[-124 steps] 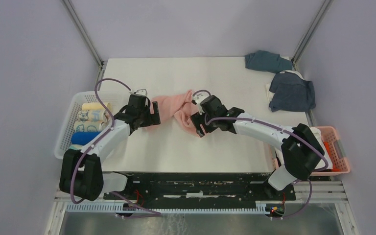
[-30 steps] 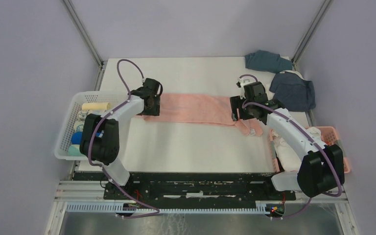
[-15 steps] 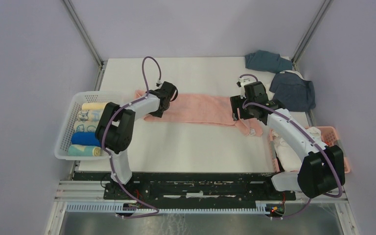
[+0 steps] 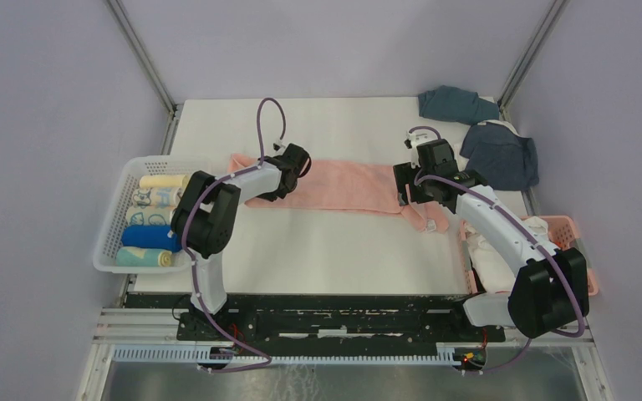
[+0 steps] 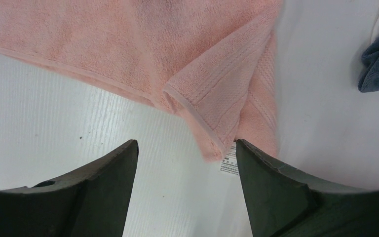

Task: Roll the towels
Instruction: Flatten out the towel at the center of the board.

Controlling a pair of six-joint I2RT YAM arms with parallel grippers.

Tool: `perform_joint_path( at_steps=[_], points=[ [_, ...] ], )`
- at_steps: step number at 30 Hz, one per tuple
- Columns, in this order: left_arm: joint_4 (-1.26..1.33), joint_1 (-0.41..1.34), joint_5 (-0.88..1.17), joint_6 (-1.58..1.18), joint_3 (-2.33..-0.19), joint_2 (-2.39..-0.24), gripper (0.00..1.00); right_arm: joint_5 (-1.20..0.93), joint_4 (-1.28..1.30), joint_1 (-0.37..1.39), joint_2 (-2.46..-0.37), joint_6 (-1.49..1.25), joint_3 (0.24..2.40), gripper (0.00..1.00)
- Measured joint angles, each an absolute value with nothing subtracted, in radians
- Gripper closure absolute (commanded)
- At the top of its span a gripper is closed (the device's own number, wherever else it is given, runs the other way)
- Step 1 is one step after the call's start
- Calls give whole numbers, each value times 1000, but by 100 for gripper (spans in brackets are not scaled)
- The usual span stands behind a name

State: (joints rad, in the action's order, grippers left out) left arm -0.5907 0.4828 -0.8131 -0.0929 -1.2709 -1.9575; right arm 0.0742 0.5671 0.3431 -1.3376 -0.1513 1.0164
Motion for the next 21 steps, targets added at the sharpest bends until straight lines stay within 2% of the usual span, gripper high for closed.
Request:
perform_joint_path(
  at_steps=[8,18,21],
  points=[
    [-588,482,-837,-65,-1278,-1998,55,80,560,343,-1338,-150,1016,19],
    [-591,482,-862,-44,-1279,-1994,93,82,554,343,-1331,-148,1005,19],
    [-599,482,-860,-39,-1279,-1948,97,79,554,345,-1331,-146,1006,19]
  ],
)
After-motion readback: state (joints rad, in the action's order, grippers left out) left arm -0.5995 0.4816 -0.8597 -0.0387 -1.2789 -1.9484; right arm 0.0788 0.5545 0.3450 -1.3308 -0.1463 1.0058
